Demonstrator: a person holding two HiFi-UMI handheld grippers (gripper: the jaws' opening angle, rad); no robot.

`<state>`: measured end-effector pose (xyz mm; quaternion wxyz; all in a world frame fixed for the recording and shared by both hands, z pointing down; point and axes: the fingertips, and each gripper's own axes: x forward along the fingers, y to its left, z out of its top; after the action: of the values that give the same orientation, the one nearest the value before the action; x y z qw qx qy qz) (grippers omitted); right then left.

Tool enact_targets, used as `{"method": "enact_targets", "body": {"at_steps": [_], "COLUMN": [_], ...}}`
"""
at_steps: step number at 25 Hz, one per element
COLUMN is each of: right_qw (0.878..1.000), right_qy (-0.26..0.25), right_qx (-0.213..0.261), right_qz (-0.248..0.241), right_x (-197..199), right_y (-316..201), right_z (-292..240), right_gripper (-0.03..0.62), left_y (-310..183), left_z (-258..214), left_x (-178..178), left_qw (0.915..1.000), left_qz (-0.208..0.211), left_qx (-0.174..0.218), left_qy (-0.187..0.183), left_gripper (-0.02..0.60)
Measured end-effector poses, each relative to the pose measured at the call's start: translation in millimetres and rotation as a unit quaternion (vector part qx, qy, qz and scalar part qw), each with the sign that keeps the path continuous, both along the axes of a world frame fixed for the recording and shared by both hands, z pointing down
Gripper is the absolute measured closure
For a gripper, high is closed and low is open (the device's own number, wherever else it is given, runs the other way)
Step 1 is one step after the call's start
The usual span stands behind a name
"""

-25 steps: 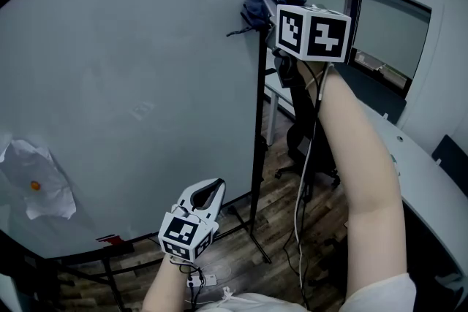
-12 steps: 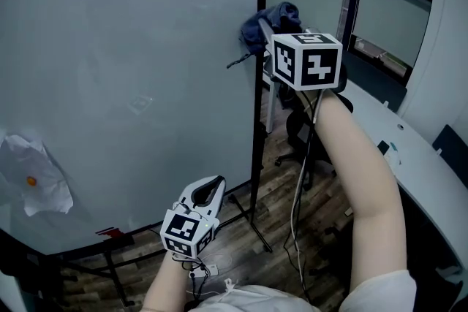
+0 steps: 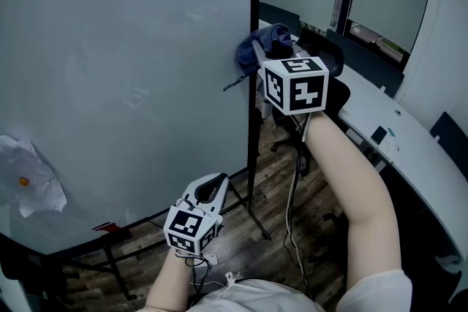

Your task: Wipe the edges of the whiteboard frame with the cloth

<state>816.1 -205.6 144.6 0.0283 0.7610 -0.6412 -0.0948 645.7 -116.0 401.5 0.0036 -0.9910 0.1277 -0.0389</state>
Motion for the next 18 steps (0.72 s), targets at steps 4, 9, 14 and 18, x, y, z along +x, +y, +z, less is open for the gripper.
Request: {"method": "enact_targets", "body": {"at_steps": [4, 9, 14, 18], "right_qw": [0.999, 0.997, 0.993, 0.990], "right_qy": [-0.007, -0.021, -0.037, -0.038], "right_qx": [-0.032, -0.074, -0.112, -0.133], "right_qz": [-0.004, 0.005, 0.025, 0.036], "right_x": [3.8, 15.0, 24.6, 23.3], "right_y": [-1.1, 0.0, -1.9, -0.7], "right_z": [42.0, 84.5, 133.1, 170.0], "right_gripper": [0.517, 0.517, 0.517, 0.517], "left_y": [4.2, 6.9, 11.0, 12.8], "left_z": [11.6, 28.3, 46.6, 58.1], "left_x": [1.6, 1.1, 4.0, 4.2], "left_qw": [0.9999, 0.9995, 0.9985, 0.9980], "left_qz": [0.003, 0.001, -0.002, -0.003], "left_qx": [-0.008, -0.024, -0.044, -0.050], "left_qy": [-0.011, -0.022, -0.032, -0.040], "left_gripper": [0.557, 0.557, 0.557, 0.557]}}
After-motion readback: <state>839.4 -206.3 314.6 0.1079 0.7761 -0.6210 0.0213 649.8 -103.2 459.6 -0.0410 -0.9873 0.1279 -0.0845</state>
